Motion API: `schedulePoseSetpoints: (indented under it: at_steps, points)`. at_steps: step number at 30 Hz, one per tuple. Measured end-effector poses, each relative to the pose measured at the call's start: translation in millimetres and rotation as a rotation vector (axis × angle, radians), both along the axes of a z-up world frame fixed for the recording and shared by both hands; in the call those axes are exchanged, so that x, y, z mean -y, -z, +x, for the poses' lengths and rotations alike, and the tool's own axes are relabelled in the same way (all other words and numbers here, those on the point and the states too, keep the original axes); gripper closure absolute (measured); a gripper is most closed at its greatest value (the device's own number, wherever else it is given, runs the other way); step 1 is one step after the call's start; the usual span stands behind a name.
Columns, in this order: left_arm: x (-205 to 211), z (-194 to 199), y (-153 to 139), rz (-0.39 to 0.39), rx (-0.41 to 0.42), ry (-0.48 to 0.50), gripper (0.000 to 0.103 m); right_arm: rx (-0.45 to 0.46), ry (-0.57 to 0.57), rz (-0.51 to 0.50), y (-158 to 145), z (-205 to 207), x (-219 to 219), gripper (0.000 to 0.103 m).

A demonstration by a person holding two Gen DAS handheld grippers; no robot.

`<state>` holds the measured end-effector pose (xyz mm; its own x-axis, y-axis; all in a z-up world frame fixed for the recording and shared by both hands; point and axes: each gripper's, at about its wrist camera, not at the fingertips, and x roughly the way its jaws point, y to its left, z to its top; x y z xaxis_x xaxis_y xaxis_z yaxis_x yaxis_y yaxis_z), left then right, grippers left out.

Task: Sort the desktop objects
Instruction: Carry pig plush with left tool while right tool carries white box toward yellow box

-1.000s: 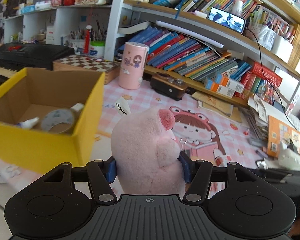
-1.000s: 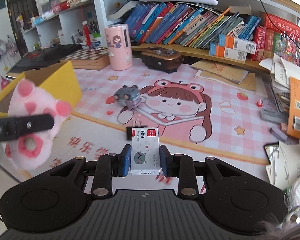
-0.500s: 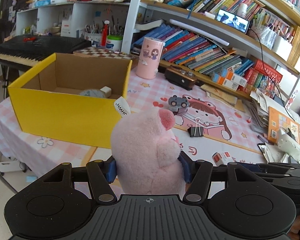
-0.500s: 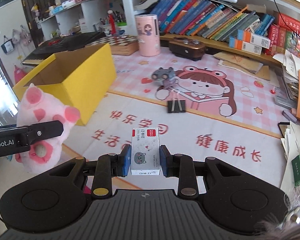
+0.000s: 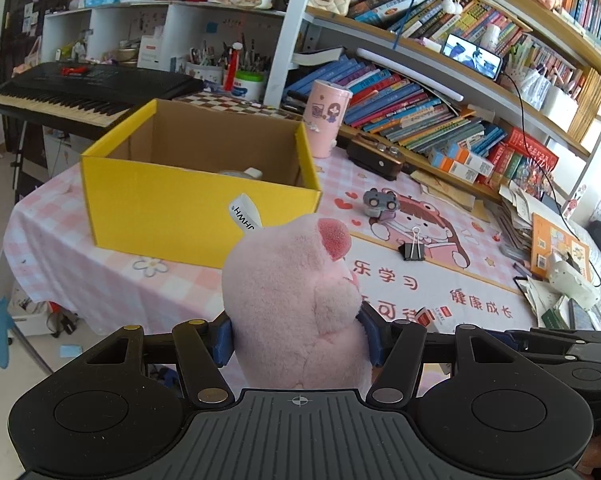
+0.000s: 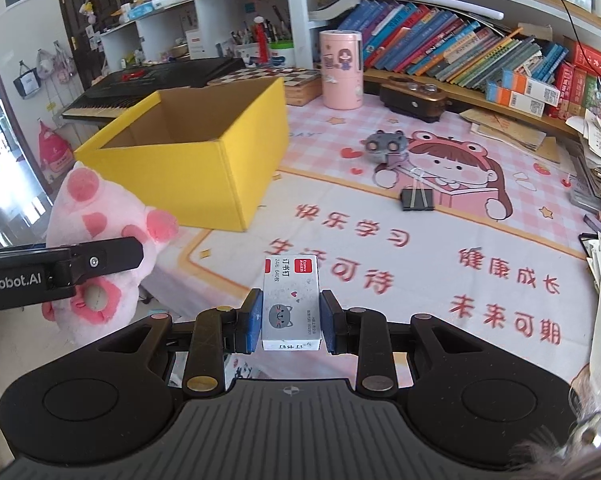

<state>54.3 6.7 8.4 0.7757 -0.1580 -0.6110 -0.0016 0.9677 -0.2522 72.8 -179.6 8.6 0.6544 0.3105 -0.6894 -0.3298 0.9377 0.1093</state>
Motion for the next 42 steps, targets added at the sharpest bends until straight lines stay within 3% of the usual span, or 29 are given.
schedulePoseSetpoints:
  at_steps: [12, 21, 42]
  points:
    - [-48, -37, 2, -0.016, 0.006, 0.030, 0.043, 0.001, 0.031, -0.003, 2, -43, -49, 0.075]
    - [-88, -65, -1, -0.022, 0.029, 0.002, 0.043, 0.013, 0.012, -0.001, 2, -69, -90, 0.075]
    - [-128, -81, -1, -0.053, 0.045, -0.041, 0.043, 0.018, -0.047, -0.031, -3, -76, -136, 0.075]
